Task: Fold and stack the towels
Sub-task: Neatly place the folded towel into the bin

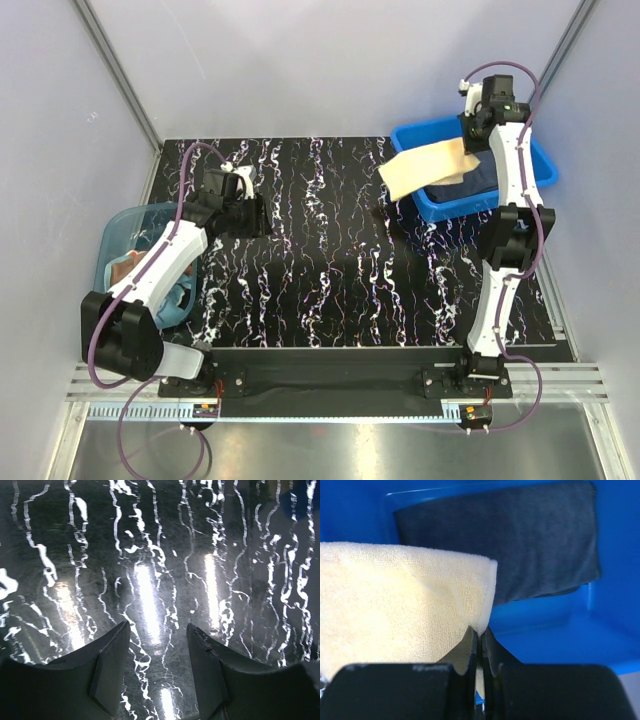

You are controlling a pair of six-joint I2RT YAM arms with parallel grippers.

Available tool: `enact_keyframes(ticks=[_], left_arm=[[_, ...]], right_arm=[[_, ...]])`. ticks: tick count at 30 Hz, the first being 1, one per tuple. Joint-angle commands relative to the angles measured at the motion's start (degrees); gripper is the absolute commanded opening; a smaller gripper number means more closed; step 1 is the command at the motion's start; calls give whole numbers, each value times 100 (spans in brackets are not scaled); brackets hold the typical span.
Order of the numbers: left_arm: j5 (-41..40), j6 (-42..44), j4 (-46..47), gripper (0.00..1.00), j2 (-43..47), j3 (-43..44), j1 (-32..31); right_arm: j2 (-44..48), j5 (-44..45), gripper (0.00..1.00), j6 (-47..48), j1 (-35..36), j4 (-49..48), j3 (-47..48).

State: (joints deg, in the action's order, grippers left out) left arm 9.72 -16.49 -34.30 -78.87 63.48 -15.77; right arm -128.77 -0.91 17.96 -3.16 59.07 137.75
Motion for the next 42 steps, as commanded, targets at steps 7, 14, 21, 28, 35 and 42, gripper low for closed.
enact_keyframes(ticks=[7, 14, 21, 28, 35, 42], left_arm=[[716, 58, 267, 55, -41, 111, 21], [830, 23, 249, 55, -93, 138, 30], [874, 14, 231, 55, -190, 208, 30], [681, 6, 258, 55, -260, 121, 30], [-477, -126, 275, 56, 230, 470, 30], [-2535, -680, 161, 59, 908, 693, 135]], right_arm=[[-526, 213, 0, 533, -431, -607, 726], [-1062, -155, 0, 604, -519, -1107, 893], [-1554, -207, 0, 420, -818, -1292, 1272], [-1976, 20, 60, 112, -932, -2083, 1210], [-1117, 102, 100, -230, -923, -2645, 771], [921, -515, 100, -985, -432, -2778, -737]])
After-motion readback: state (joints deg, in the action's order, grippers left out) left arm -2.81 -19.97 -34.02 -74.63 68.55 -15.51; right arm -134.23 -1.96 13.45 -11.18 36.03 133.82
